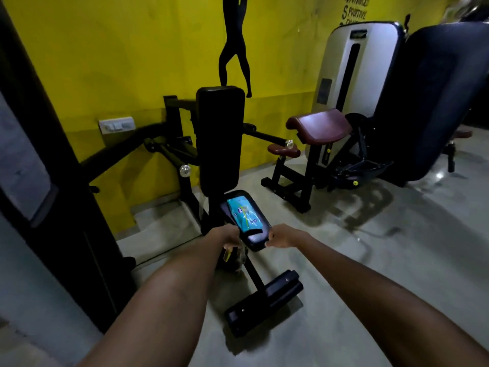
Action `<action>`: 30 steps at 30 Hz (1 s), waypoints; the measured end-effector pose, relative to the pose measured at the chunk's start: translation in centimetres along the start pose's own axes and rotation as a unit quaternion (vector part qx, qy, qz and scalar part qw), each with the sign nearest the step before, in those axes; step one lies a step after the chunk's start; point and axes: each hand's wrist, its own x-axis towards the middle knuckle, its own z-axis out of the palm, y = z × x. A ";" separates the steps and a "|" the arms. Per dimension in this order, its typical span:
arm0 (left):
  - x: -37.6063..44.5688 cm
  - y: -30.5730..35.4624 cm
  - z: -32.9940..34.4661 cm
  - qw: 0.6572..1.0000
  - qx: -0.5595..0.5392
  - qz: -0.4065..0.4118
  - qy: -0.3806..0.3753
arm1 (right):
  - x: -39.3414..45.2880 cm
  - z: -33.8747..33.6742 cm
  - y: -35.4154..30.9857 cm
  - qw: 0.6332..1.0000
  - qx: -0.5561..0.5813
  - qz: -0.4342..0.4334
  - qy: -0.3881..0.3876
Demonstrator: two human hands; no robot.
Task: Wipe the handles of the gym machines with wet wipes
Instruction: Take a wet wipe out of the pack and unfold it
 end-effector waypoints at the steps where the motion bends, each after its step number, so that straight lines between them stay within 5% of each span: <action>1: 1.6 -0.2 -0.6 1.000 -0.004 0.002 0.001 | 2.1 -0.4 0.7 1.000 -0.004 0.005 -0.004; 17: 24.3 -5.7 -4.7 0.992 -0.061 -0.100 -0.041 | 27.6 -3.3 10.0 0.989 -0.063 -0.100 -0.094; 30: 32.2 -7.5 -4.1 0.978 -0.095 -0.156 -0.105 | 39.3 -2.9 11.7 0.985 -0.044 -0.145 -0.086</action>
